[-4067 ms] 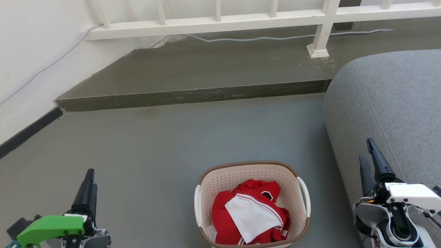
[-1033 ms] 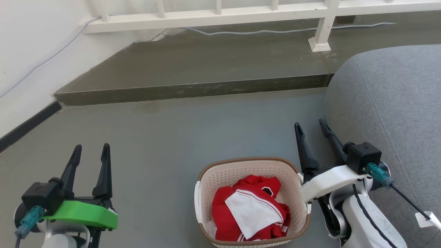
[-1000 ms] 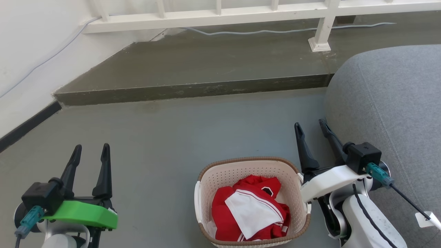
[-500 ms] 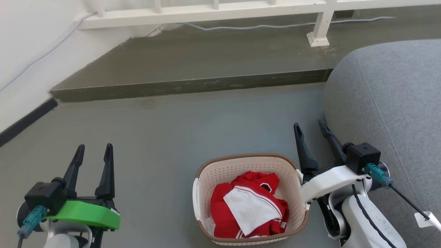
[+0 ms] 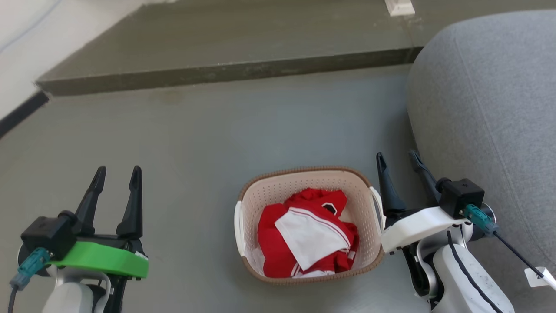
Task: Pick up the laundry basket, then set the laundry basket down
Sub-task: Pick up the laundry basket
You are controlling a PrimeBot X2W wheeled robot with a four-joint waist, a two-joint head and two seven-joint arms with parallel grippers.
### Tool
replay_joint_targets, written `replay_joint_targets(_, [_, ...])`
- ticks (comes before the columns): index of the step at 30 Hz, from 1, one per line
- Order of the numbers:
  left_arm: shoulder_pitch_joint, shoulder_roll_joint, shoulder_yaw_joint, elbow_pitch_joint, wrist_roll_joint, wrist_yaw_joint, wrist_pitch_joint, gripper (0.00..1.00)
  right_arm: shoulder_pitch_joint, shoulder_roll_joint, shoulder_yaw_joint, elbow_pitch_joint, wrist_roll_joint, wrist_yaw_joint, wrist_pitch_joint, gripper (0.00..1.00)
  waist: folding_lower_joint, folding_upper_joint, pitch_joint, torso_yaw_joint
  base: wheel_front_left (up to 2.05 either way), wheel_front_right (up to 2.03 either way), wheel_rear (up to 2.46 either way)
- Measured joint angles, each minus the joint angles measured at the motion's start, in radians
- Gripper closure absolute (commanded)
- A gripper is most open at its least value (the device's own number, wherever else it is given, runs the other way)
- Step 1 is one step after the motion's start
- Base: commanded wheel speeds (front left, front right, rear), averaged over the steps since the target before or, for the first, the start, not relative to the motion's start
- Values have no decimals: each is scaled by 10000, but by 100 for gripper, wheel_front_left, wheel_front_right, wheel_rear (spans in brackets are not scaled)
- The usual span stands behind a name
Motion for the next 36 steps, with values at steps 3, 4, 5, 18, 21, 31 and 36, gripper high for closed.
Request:
replay_joint_targets(3, [-176,213,-211,-61,-77,0,0,0,-21,0,46,-36,2,-151,0,0,0,0,370,-46,0,0,0])
replay_joint_targets(4, [-230,265,-249,-77,-151,0,0,0,-45,0,75,-59,2,-155,0,0,0,0,501,-62,0,0,0])
replay_joint_targets(5, [-278,314,-288,-98,-236,0,0,0,-90,0,113,-82,4,-169,0,0,0,0,630,-78,0,0,0])
replay_joint_targets(18, [-1323,1164,-1221,40,-1308,0,0,0,-925,0,199,-178,196,-403,-2,0,0,0,2403,-301,0,0,0])
replay_joint_targets(21, [-1574,1275,-1505,209,-1499,0,-2,0,-1062,-2,134,-13,259,-407,-2,0,1,0,2790,-346,0,0,0])
replay_joint_targets(31, [-2545,1507,-2644,771,-2399,0,0,0,-1260,12,-385,660,395,-414,-2,0,1,0,3966,-417,0,0,0])
replay_joint_targets(36, [-3077,1559,-3453,1108,-2755,-2,-2,0,-1556,6,-702,936,479,-414,-2,0,1,0,4521,-383,0,0,0])
